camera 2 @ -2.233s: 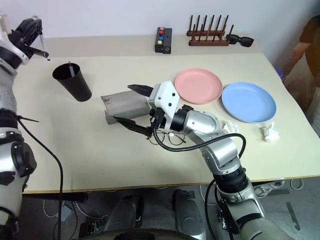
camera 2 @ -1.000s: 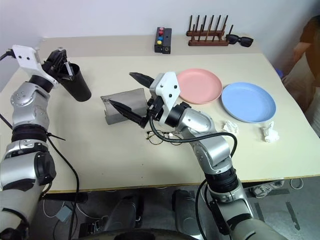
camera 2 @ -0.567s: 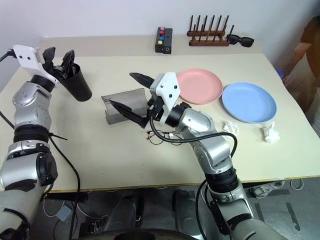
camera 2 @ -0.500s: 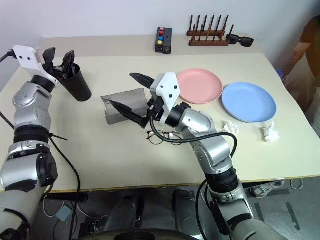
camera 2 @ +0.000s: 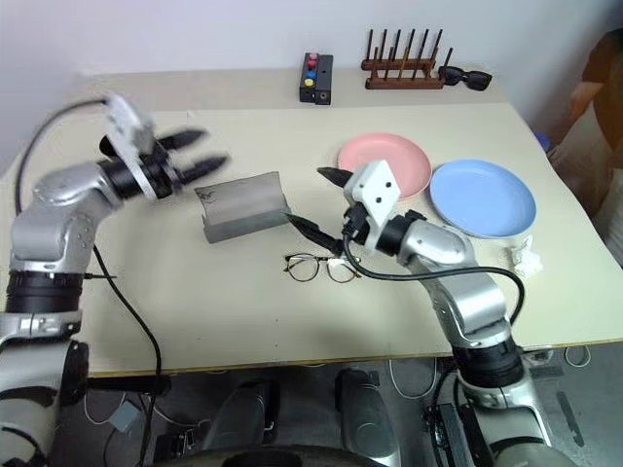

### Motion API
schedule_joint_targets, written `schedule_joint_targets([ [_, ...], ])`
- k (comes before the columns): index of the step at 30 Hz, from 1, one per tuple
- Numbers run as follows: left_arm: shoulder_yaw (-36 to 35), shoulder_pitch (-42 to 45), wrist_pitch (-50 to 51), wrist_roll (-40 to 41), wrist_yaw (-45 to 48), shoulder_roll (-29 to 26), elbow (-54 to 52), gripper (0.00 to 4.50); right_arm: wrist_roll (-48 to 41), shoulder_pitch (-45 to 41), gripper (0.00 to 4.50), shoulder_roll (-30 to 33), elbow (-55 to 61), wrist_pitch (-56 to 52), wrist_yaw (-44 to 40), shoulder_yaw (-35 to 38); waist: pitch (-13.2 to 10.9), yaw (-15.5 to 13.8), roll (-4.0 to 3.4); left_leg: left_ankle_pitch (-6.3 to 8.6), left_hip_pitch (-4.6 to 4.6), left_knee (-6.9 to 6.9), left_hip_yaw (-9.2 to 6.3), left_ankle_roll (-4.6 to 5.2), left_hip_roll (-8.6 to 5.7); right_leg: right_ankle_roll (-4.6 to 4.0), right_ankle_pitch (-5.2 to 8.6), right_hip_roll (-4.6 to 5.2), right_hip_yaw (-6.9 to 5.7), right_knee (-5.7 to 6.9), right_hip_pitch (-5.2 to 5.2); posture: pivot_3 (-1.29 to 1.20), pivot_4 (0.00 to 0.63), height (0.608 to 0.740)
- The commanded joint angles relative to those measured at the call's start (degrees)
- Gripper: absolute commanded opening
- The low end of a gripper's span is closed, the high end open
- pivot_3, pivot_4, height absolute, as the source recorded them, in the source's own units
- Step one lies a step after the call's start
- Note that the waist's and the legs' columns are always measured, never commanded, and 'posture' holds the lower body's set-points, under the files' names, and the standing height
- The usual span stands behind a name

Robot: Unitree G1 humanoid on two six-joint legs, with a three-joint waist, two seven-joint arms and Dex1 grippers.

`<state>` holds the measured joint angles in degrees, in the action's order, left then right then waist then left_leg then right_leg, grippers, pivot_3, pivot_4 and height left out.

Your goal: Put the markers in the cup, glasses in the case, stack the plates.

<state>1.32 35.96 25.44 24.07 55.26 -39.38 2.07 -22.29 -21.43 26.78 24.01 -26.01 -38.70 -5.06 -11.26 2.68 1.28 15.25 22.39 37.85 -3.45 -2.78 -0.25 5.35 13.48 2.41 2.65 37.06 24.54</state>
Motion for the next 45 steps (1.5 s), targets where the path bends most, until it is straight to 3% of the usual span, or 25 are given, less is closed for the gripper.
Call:
schedule_joint_targets([
  [1,4.68,0.08,1.39,-3.53,3.55,-2.57,-2.90,3.29,-1.16,1.05,4.50,0.73,5.11,-0.38,0.03,0.82,0.00,-0.12,0.00,0.00,0.00,0.00,-0.01,0.00,0.00,-0.01,0.01,-0.03,-0.01,0.00,0.00,0.00,0.150,0.735],
  [15,16.96,5.58,-2.42,-18.92,10.49,-2.48,12.52,3.29,2.15,6.83,4.50,-1.00,12.58,-1.77,6.62,-2.17,0.00,-0.41,0.00,0.00,0.06,0.03,0.03,0.00,-0.02,-0.11,0.09,0.01,0.02,-0.09,0.01,0.00,0.150,0.735],
  [18,17.88,5.29,-2.10,-19.83,11.55,-1.13,12.92,2.56,1.97,6.61,4.50,-0.90,12.97,-1.84,6.75,-2.32,0.00,-0.41,0.00,0.00,0.06,0.03,0.04,0.00,-0.02,-0.10,0.08,0.02,0.01,-0.08,0.01,0.00,0.150,0.735],
  [23,19.03,4.18,-3.45,-22.61,11.66,-1.02,12.20,0.12,1.73,6.66,4.50,0.26,12.49,-1.12,5.57,-1.49,0.01,-0.36,0.01,0.00,0.04,0.02,0.03,0.00,-0.02,-0.03,0.04,0.02,0.02,-0.08,0.01,0.00,0.150,0.735],
  [29,17.23,3.44,-6.31,-24.29,12.55,-4.50,12.55,0.05,1.62,7.39,4.50,0.49,13.22,-1.23,5.53,-1.60,0.01,-0.10,0.01,0.00,0.04,0.02,0.03,0.00,0.00,-0.03,0.04,0.01,0.02,-0.08,0.00,0.00,0.150,0.735],
  [38,11.85,-4.62,-7.08,-15.68,24.85,-15.08,0.02,0.05,1.30,8.13,4.50,0.85,13.41,-1.35,5.28,-1.20,-0.01,-0.41,-0.01,0.01,0.04,-0.01,0.05,0.01,0.07,-0.20,0.14,0.04,0.02,-0.07,0.04,0.00,0.150,0.735],
  [45,10.81,-11.55,-6.64,-16.03,22.57,-16.31,-7.60,0.05,0.83,7.59,4.50,1.00,12.32,-1.14,4.23,-1.20,0.00,-0.65,0.00,0.01,0.09,0.06,0.08,0.01,0.06,-0.23,0.17,0.11,0.05,-0.18,-0.02,0.00,0.150,0.735],
])
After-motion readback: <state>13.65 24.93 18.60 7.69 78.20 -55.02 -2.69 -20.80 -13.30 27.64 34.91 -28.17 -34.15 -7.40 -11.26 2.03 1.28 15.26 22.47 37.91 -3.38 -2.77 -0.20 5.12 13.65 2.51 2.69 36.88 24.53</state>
